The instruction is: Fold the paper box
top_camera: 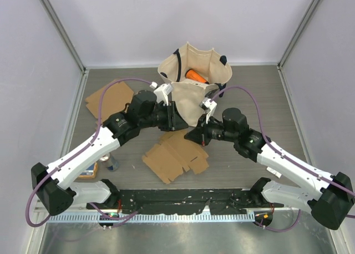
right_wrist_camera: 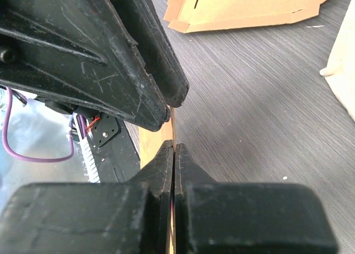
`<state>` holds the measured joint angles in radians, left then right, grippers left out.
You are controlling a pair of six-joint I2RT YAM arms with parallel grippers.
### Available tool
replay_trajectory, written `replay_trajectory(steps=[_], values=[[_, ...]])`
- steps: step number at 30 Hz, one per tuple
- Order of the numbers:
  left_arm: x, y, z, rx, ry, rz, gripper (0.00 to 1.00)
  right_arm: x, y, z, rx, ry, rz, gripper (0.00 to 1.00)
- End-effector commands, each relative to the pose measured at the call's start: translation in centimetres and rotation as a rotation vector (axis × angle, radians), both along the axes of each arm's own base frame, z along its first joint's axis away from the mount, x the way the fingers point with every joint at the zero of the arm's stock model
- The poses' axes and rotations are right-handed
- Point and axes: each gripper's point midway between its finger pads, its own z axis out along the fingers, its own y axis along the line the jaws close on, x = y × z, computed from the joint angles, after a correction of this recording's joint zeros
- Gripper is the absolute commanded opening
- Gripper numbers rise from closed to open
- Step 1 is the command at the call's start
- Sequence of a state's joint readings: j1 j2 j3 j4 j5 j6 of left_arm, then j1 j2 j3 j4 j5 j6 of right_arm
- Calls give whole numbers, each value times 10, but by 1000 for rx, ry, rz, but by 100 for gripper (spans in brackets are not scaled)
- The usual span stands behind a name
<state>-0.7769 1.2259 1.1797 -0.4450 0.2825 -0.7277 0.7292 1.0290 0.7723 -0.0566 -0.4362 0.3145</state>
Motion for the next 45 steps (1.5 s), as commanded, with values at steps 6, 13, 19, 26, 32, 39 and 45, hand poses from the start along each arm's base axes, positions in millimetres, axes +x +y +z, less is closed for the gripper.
replay_trajectory(steps=[6, 13, 19, 26, 32, 39, 45], values=[[-19, -13, 7, -118, 48, -47, 31, 18, 9, 46, 206, -69, -80, 1], [-16, 8, 39, -150, -81, 16, 47, 17, 5, 34, 180, -36, -100, 1], [-6, 73, 51, -46, -199, 218, 35, 13, -10, 26, 99, -48, -110, 1], [-9, 124, 0, 120, -103, 364, 20, 4, -14, 44, 135, -48, -69, 1], [-18, 110, -21, 137, -30, 271, 15, 11, -9, 47, 133, -41, -63, 1], [-5, 94, -40, 142, -10, 245, 14, 12, -3, 49, 152, -35, -40, 1], [4, 79, -40, 120, -11, 214, 13, 15, -3, 44, 130, -30, -48, 1]])
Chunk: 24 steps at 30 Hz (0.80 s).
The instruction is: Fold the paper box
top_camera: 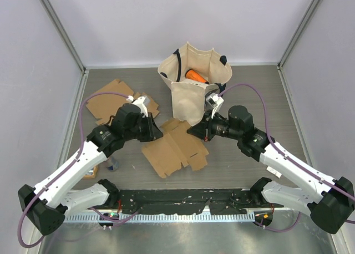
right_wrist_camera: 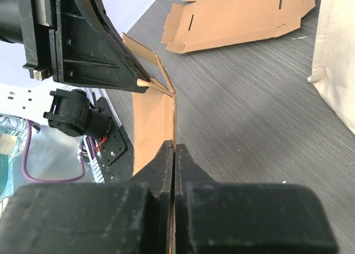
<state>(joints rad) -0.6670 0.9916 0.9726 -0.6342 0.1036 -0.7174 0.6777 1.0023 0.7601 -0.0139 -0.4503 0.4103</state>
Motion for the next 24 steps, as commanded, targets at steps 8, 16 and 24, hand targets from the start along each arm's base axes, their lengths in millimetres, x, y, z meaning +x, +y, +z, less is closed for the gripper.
replay_trajectory(steps=[8, 16, 24], values=[[14, 22, 22, 16, -154, 99, 19, 8, 4, 25, 30, -74, 6, 1], [23, 12, 18, 35, -119, 70, 19, 7, 6, 33, 58, -82, 15, 1], [6, -24, 27, -140, -86, -78, 17, 14, 9, 26, 35, -75, 1, 1]])
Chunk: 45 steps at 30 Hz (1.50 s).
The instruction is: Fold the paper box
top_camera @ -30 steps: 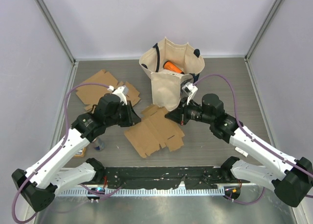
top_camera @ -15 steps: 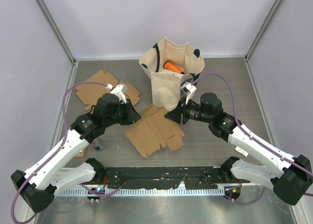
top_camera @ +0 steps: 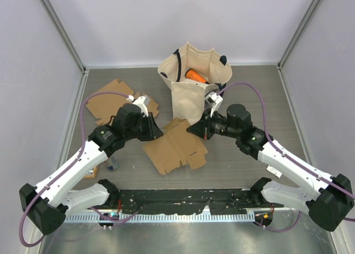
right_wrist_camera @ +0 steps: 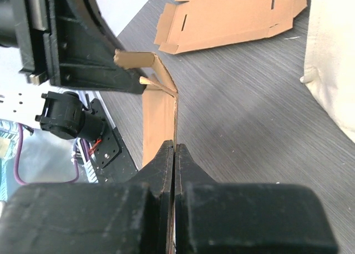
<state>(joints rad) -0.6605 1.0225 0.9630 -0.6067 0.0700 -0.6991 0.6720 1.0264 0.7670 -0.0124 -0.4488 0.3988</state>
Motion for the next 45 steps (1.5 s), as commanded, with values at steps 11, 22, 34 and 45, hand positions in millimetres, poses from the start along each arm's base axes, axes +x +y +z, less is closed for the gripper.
replay_trajectory(steps=[11, 22, 34, 45], values=[[-13, -17, 27, -208, -103, -77, 36, 18, -5, -35, -382, -54, -35, 1], [-13, -61, 48, -576, 126, -21, 51, 31, -2, -62, -728, -298, -92, 1], [9, -43, 40, -745, 319, 313, 46, 32, 8, -64, -668, -368, -120, 1], [17, -45, 25, -789, 472, 444, 52, 24, 13, -57, -609, -459, -101, 1]])
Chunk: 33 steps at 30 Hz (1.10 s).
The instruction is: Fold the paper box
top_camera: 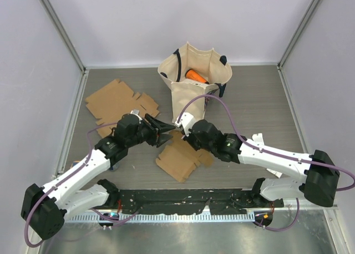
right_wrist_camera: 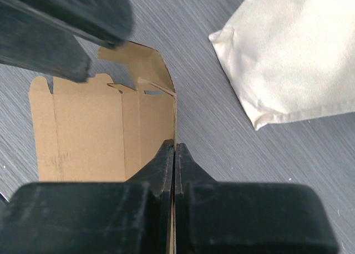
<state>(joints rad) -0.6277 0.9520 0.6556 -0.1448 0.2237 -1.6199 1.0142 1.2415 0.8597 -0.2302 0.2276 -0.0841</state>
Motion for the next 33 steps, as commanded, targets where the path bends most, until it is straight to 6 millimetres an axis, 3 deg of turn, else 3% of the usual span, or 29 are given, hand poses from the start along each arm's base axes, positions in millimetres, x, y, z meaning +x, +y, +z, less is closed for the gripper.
replay_trajectory(steps=[1, 9, 13, 22, 33], values=[[14, -3, 17, -47, 38, 60, 52, 9, 14, 24, 53, -99, 14, 1], [17, -14, 5, 2, 142, 35, 43, 16, 25, 24, 22, -115, 15, 1], [20, -14, -2, 26, 169, 48, 34, 17, 29, 22, 1, -121, 22, 1], [19, -15, -17, 90, 212, 51, 42, 14, 38, 23, 12, -121, 51, 1], [24, -31, -30, 120, 234, 19, 27, 12, 47, 28, 9, -131, 73, 1]])
